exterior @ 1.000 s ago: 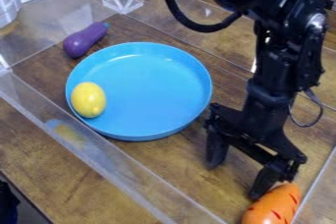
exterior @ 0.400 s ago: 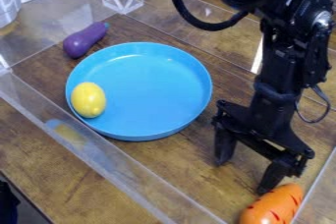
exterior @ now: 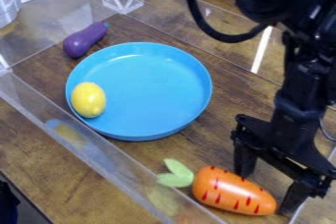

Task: Put the carrot on the blue tray

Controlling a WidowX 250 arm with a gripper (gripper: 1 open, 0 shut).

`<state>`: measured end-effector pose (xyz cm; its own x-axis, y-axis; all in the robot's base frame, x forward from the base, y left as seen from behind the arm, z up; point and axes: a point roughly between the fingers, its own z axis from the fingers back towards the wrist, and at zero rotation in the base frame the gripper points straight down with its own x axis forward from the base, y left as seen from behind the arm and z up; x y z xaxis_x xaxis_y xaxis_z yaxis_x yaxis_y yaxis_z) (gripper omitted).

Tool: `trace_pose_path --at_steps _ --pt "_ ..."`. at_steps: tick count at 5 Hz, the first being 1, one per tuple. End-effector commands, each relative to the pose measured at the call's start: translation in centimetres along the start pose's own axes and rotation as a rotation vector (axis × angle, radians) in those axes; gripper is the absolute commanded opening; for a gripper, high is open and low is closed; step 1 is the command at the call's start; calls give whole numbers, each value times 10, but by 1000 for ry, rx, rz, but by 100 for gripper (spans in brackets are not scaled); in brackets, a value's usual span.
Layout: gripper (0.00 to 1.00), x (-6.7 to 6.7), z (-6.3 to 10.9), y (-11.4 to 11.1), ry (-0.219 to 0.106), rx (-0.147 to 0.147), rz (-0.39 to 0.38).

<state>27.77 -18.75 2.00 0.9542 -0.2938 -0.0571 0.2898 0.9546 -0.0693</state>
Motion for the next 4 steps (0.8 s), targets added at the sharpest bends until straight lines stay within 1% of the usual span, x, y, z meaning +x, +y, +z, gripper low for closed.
trace_pose_path --at_steps 1,3,4 --pt "100 -3 1 16 15 5 -17" --pt "100 -4 -1 22 37 17 15" --pt "100 -4 -2 23 50 24 18"
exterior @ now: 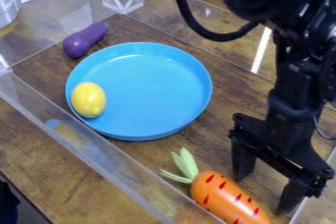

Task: Put the carrot on the blue tray

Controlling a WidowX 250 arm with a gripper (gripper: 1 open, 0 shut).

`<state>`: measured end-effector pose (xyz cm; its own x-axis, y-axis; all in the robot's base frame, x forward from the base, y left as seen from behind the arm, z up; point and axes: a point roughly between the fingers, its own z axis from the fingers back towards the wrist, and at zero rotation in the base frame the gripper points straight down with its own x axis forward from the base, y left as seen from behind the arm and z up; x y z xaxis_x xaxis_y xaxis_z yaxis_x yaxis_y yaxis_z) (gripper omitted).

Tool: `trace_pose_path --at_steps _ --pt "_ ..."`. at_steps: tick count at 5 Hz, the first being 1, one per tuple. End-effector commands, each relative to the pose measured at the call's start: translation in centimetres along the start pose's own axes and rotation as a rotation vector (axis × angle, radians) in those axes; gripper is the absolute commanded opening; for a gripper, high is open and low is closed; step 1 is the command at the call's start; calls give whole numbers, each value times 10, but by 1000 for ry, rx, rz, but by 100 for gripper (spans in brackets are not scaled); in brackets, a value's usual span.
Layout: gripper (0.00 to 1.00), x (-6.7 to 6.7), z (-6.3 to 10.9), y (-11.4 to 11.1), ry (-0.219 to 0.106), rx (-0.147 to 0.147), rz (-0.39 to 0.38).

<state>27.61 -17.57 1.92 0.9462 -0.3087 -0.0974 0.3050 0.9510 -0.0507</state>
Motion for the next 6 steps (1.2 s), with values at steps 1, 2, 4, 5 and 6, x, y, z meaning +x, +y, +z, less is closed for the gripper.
trace_pose_path --at_steps 1,2,4,5,6 --pt "100 0 -2 14 21 11 37" --pt "100 -1 -2 16 34 19 40" --pt "100 -3 -2 20 60 34 51" --pt "100 -5 -1 22 71 40 56" --pt "100 -6 1 25 82 46 63"
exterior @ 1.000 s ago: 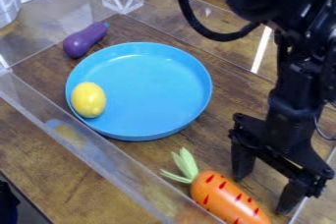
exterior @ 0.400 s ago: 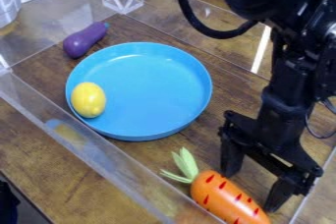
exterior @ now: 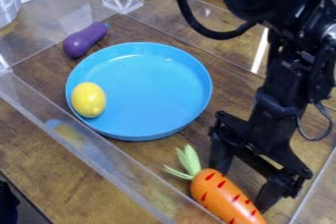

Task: Put the carrot on the blue tray

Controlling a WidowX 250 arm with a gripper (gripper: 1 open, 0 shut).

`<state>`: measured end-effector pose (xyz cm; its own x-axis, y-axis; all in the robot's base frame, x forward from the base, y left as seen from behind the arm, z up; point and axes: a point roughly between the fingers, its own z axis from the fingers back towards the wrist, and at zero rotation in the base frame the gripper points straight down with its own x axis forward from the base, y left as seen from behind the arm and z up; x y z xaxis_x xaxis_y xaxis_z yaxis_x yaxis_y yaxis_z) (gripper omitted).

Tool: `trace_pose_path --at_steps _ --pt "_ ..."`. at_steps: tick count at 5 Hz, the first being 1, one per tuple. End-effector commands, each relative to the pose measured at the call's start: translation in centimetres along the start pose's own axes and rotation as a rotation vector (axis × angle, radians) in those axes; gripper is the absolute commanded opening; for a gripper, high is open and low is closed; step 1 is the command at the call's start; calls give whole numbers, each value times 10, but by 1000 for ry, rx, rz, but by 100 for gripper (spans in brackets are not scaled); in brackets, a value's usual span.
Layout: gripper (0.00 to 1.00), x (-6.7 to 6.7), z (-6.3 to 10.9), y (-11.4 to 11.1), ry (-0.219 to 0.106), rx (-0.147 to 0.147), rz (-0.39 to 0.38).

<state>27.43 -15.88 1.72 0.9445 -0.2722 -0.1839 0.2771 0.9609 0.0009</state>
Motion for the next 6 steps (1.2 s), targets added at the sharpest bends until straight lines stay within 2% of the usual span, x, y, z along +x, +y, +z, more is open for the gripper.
trace_pose_path --at_steps 1,6 --pt "100 1 4 12 4 2 32" --pt "100 4 8 25 38 21 63"
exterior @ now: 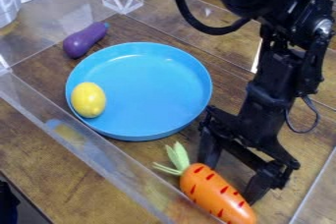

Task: Put the carrot on the blue tray

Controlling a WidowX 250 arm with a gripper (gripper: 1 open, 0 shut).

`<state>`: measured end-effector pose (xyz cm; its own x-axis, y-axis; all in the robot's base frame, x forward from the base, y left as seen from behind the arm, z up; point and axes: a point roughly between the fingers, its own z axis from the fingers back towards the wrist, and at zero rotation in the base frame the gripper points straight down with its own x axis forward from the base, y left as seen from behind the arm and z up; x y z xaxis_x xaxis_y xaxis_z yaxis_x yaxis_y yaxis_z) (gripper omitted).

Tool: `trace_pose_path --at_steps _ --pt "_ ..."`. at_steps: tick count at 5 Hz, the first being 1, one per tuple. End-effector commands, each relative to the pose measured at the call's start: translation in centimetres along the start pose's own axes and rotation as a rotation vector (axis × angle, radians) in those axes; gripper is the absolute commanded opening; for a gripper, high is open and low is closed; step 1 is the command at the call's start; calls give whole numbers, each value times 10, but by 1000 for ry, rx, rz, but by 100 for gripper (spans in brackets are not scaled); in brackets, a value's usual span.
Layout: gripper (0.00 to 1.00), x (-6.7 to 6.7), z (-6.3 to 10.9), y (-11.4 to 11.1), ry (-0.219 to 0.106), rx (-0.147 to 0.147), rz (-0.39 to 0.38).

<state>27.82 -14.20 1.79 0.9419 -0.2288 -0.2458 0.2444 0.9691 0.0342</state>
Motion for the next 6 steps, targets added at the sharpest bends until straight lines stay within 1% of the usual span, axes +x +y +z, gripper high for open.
trace_pose_path --at_steps 1,4,5,6 --pt "100 5 8 11 -19 -2 29" --pt "100 8 9 15 -4 -3 33" --pt "0 9 10 16 0 -2 34" --pt "0 10 11 17 4 3 30"
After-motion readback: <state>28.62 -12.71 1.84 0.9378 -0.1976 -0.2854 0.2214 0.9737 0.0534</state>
